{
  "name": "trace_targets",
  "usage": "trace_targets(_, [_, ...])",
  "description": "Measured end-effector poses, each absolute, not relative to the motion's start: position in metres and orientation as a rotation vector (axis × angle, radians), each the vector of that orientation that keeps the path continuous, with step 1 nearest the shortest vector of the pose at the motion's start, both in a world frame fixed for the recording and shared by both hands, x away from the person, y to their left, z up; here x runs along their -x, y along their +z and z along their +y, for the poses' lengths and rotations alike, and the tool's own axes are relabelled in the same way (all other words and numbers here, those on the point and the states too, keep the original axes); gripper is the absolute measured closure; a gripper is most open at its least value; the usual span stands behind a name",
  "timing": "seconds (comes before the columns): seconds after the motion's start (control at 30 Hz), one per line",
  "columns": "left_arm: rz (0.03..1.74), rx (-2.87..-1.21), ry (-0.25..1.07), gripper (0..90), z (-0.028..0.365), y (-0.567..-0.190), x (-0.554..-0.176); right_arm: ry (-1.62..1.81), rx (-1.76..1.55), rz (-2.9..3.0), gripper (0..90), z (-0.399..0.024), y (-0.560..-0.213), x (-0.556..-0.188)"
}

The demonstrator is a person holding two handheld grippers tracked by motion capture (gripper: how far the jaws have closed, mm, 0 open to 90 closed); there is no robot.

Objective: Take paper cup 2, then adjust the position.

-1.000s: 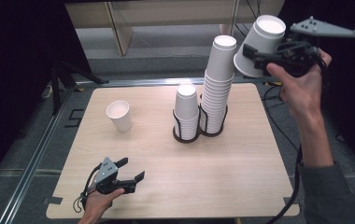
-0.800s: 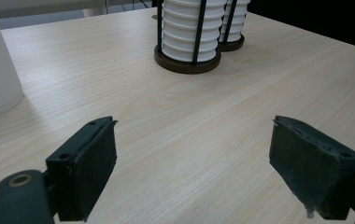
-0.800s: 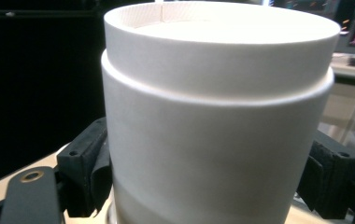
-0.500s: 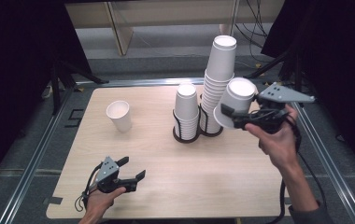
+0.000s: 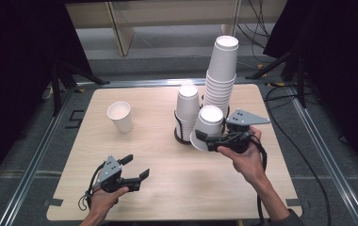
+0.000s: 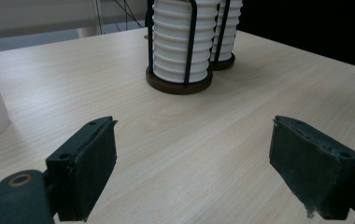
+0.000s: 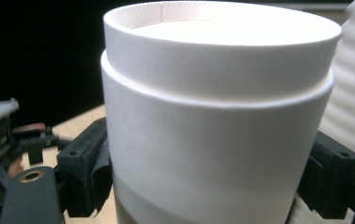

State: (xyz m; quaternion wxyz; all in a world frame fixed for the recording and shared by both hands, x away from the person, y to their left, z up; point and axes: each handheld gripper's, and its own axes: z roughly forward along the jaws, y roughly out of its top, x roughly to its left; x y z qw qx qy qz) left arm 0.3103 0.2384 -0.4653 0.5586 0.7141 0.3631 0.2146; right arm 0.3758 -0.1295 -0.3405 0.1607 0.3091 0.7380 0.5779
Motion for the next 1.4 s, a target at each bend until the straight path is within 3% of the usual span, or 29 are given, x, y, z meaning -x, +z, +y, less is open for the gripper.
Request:
trace_targets(0.73, [0.836,-1.703,0.492,14.4,0.239,-0.465,-0.308,1.627,-0.852,2.311,18.2,-0.076,-0.409,-0.376])
trace_targets(1.4, [0.809,-1.682,0.45,14.4,0.237,-0.464,-0.305,1.676,-0.794,2.347,18.2,-0.052,-0.417,-0.367])
